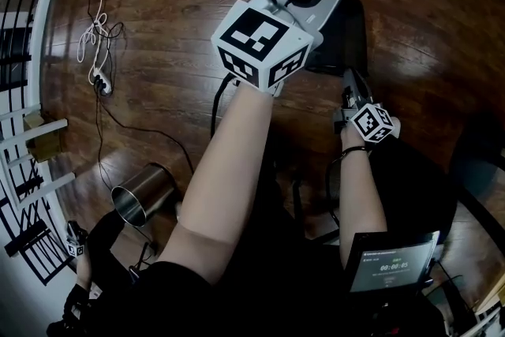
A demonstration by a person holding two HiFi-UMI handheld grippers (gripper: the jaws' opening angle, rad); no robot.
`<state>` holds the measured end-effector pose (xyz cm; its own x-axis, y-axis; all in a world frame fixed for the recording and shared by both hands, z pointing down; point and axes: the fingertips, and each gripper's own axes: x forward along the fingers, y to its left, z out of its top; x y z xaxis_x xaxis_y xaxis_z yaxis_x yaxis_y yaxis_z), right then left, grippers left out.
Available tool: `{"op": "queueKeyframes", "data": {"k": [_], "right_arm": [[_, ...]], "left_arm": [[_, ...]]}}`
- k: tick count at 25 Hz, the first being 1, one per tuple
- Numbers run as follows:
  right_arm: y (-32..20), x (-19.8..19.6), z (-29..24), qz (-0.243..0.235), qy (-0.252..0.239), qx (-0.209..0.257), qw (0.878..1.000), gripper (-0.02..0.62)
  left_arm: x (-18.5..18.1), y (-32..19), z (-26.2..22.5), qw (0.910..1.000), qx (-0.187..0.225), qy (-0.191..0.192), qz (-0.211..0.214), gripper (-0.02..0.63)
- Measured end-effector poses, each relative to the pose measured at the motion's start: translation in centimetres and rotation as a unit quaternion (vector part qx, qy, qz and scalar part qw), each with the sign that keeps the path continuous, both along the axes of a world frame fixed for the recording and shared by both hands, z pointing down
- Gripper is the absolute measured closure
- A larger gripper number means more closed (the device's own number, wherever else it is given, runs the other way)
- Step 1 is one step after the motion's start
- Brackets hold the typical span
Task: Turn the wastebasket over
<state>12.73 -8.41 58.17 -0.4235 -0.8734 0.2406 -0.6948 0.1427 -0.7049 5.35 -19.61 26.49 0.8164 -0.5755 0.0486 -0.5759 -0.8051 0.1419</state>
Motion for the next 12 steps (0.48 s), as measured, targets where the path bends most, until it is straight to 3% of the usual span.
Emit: {"op": "queueKeyframes", "data": {"k": [7, 10, 12], "right_arm": [[2.9, 1.7, 5.0, 0.095, -0.123, -0.047, 0.987, 0.571], [4.0, 2.2, 7.8, 0.148, -0.189, -0.077, 0.968, 0.534], [3.9, 3.0, 9.1, 0.187, -0.234, -0.073, 0.951, 0.501]], "left_arm": [[-0.2, -0.2, 0.0, 1.0000, -0.002, 0.003, -0.002, 0.603], [-0.5, -0.1, -0.2, 1.0000, -0.001, 0.005, -0.004, 0.603], [-0.7, -0.1, -0.4, 0.9999, 0.000, 0.007, -0.007, 0.603]]}}
